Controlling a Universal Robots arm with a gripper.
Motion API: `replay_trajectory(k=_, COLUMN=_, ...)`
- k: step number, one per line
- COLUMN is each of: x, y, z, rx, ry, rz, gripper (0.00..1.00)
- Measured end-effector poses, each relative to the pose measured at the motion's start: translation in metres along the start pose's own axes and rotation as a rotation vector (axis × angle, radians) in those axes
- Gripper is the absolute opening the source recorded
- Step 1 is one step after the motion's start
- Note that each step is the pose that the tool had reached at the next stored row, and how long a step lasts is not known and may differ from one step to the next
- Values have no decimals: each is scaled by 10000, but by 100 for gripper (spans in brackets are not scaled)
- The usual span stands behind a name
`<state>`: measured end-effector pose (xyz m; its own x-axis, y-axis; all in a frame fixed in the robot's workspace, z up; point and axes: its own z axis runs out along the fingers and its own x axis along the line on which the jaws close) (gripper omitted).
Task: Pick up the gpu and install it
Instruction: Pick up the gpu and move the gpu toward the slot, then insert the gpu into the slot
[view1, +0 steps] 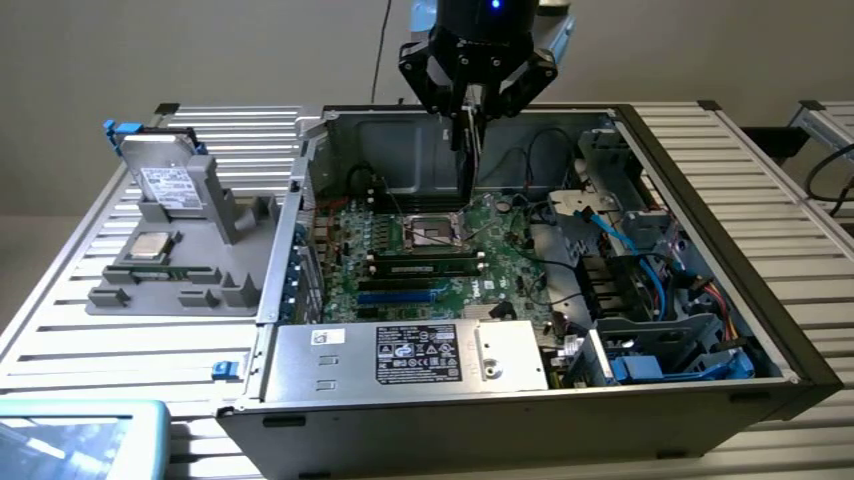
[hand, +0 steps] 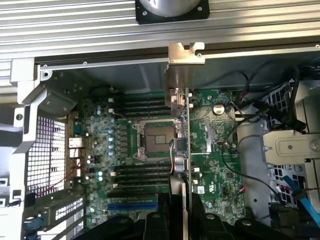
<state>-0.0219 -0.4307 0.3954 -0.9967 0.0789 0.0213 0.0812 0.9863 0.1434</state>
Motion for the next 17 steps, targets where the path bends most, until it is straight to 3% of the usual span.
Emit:
replay_trajectory(k=5, x=-13, y=2, z=1, rx=-1, ry=5, rz=0, gripper=29)
replay_trajectory(k=10, x=-111, y=21, z=14, rx=7, ry=94, rz=14, gripper=29)
replay_trajectory(k=13, x=-124, y=22, z=21, rx=8, ry=106, rz=5, gripper=29)
replay_trajectory(k=17, x=-125, y=22, z=24, rx=17, ry=207, rz=-583, gripper=29)
